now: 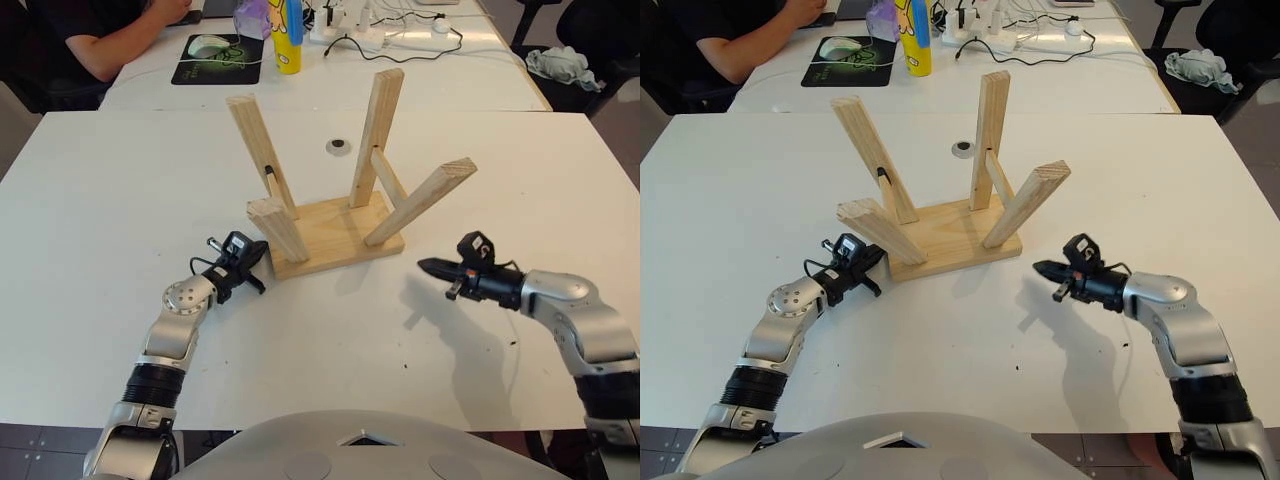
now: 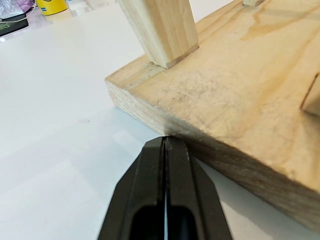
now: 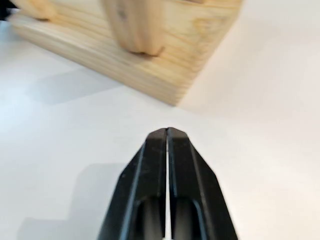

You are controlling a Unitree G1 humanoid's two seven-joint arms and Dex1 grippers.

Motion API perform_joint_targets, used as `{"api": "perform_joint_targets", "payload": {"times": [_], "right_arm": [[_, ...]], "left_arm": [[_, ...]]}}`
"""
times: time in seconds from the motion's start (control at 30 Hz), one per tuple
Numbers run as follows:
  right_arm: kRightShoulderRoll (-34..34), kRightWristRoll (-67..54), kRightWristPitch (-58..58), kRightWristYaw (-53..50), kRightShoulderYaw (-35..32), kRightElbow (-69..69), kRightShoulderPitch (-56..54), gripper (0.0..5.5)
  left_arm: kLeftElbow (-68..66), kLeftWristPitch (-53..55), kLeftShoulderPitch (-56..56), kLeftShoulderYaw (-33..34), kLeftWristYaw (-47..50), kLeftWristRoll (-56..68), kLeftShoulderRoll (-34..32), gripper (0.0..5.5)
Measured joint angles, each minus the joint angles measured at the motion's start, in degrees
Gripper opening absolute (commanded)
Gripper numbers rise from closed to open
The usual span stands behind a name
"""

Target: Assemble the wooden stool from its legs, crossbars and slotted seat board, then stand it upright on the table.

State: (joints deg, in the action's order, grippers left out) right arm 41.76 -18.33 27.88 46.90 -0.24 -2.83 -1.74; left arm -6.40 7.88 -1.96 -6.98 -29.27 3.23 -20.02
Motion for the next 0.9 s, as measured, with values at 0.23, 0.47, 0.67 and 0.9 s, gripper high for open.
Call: {"api": "perform_joint_targets", "payload": {"times": [0.23,0.47,0.67,0.9], "right_arm": [[-7.76,8.87,-11.44,-6.19,4.12,14.55,-8.07,0.04],[-12.55,10.06,-16.23,-8.37,5.24,16.18,-6.98,0.04],[-12.66,10.49,-16.87,-7.92,5.67,14.27,-5.15,0.04],[-10.72,9.21,-15.91,-4.37,5.97,9.95,-1.58,0.04]], "left_arm": [[1.13,1.49,-0.09,-0.49,-0.98,-0.09,-0.9,0.0],[2.35,1.6,-0.62,-2.63,-4.42,-2.68,-5.38,0.0],[6.3,1.87,0.55,-5.59,-8.54,-4.85,-10.79,0.0],[8.89,5.02,1.39,-5.77,-10.25,-2.88,-11.77,0.0]]}}
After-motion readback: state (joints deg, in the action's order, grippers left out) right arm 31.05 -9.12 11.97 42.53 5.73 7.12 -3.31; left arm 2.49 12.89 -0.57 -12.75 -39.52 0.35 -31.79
